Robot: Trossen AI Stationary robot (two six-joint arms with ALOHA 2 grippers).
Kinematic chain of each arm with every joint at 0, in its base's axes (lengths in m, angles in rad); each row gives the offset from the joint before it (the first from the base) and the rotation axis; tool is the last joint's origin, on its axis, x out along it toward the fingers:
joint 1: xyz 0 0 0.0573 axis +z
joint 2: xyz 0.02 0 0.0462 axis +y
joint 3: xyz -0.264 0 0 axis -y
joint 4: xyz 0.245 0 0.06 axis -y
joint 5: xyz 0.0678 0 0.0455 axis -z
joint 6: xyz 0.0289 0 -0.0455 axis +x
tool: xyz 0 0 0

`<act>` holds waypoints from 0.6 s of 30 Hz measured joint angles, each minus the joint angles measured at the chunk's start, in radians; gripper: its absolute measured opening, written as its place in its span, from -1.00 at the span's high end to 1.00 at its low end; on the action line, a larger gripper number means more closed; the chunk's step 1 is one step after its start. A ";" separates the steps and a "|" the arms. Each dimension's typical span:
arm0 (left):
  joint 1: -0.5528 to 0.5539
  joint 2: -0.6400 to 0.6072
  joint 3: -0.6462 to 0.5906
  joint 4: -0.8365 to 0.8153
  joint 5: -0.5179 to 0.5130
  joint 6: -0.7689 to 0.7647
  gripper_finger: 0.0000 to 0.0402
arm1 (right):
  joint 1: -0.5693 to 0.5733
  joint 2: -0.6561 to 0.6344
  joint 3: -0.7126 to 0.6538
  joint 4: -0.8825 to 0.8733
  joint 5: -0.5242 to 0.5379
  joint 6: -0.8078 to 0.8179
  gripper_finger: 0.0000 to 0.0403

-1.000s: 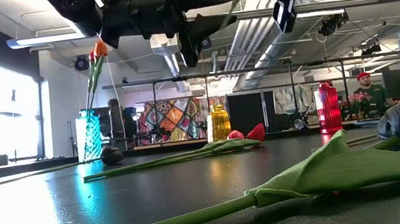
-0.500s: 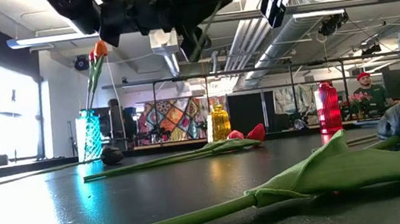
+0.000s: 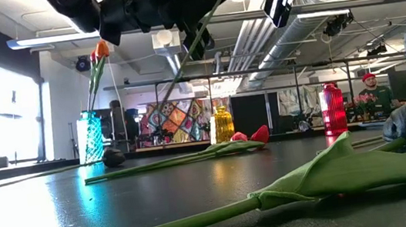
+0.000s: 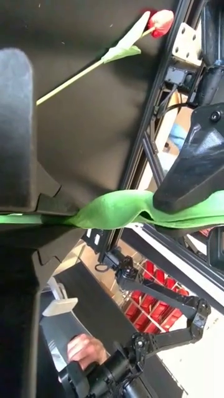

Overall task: Sort flowers into vase by color
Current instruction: Put the orange flower into the blue vase

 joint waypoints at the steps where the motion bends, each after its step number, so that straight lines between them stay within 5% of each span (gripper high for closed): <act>1: 0.000 0.000 0.000 0.000 0.001 -0.001 0.99 | 0.000 0.000 0.000 0.000 0.000 0.001 0.99; 18: -0.002 0.000 0.000 0.003 0.011 -0.002 1.00 | 0.000 0.000 0.000 -0.003 0.044 0.000 0.75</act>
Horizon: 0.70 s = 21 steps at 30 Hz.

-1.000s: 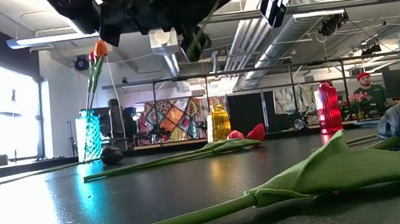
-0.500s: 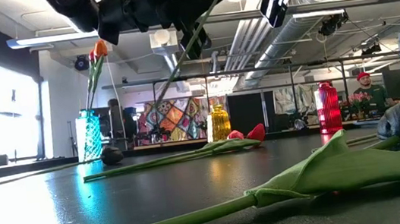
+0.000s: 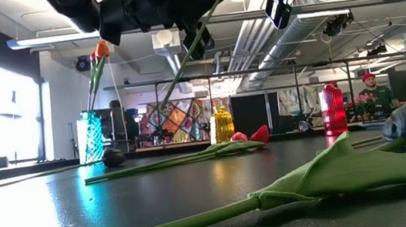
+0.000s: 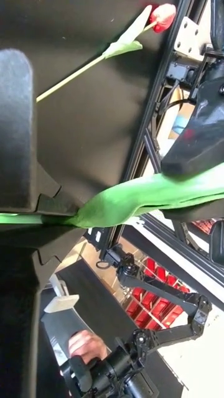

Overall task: Sort flowers into vase by color
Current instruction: Put the orange flower into the blue vase

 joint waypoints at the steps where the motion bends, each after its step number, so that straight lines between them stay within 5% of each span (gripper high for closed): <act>1: 0.000 0.000 0.000 0.000 0.000 0.000 1.00 | 0.000 0.000 0.000 0.001 -0.007 0.000 0.77; 8: -0.001 0.000 -0.001 0.000 0.000 0.009 1.00 | 0.000 0.000 0.000 0.003 -0.035 -0.005 0.98; 21: 0.003 -0.102 -0.005 -0.060 -0.123 0.062 1.00 | -0.002 -0.007 0.002 0.011 0.054 -0.008 0.63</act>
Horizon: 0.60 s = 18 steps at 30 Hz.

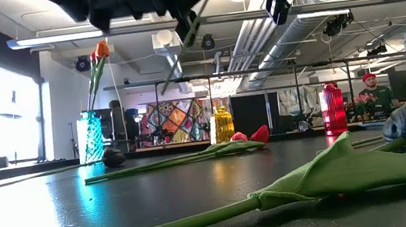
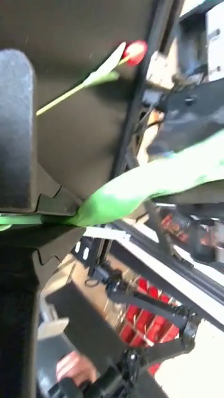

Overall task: Sort flowers into vase by color
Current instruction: Put the orange flower into the blue vase

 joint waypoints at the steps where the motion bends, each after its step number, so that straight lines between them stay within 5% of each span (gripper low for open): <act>1: 0.002 -0.019 0.000 -0.015 -0.018 0.010 1.00 | 0.000 -0.002 0.000 0.001 0.010 0.000 0.60; 12: 0.080 -0.271 0.003 -0.181 -0.200 0.136 1.00 | 0.002 0.002 -0.005 -0.074 0.119 0.003 0.43; 18: 0.115 -0.419 0.004 -0.380 -0.461 0.237 1.00 | 0.002 0.001 -0.004 -0.248 0.201 0.064 0.43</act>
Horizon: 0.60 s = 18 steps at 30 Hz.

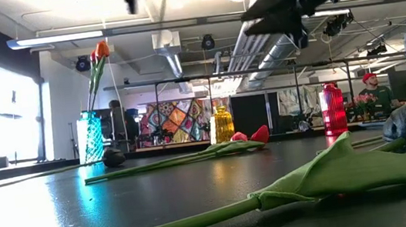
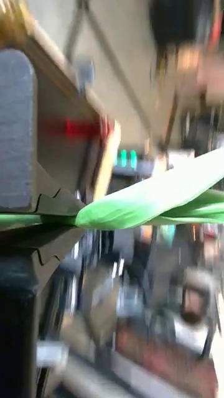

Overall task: Sort flowers into vase by color
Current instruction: Put the orange flower into the blue vase

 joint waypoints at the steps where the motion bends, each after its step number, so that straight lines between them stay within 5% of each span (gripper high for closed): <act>1: 0.008 -0.034 0.000 -0.042 -0.072 0.015 1.00 | 0.000 0.000 0.000 -0.018 0.010 0.013 0.43; 8: 0.096 -0.303 -0.188 -0.074 -0.402 0.074 1.00 | 0.001 -0.001 0.000 -0.048 0.030 0.038 0.43; 18: 0.216 -0.617 -0.466 0.237 -0.601 0.376 1.00 | 0.001 -0.001 0.000 -0.043 0.051 0.058 0.43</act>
